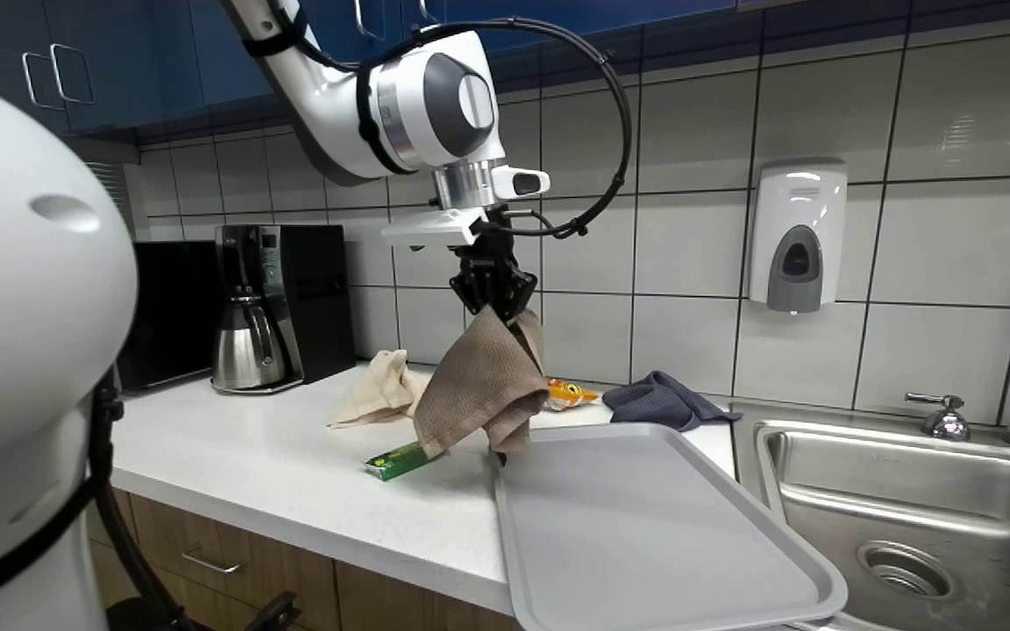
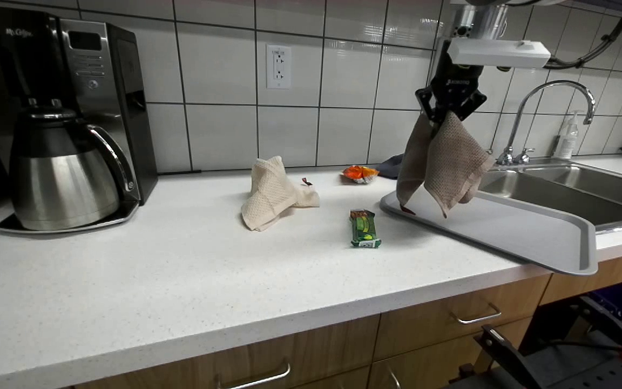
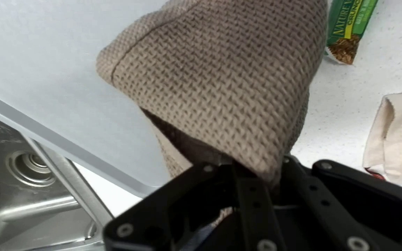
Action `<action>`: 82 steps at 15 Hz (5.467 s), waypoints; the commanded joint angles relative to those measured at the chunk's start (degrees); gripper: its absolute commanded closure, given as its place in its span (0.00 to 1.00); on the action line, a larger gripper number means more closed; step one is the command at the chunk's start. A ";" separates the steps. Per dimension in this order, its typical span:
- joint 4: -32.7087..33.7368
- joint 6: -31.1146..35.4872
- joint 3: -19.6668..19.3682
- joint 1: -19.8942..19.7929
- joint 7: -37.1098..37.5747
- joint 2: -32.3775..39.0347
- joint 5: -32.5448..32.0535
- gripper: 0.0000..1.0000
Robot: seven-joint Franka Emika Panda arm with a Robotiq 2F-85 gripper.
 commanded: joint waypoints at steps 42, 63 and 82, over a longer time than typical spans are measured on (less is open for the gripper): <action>17.63 -1.83 18.12 23.09 -2.26 21.04 1.12 0.98; 17.39 -2.45 16.45 26.64 -1.37 24.82 -1.24 0.38; 8.30 -0.33 15.13 21.86 -0.85 9.74 0.52 0.00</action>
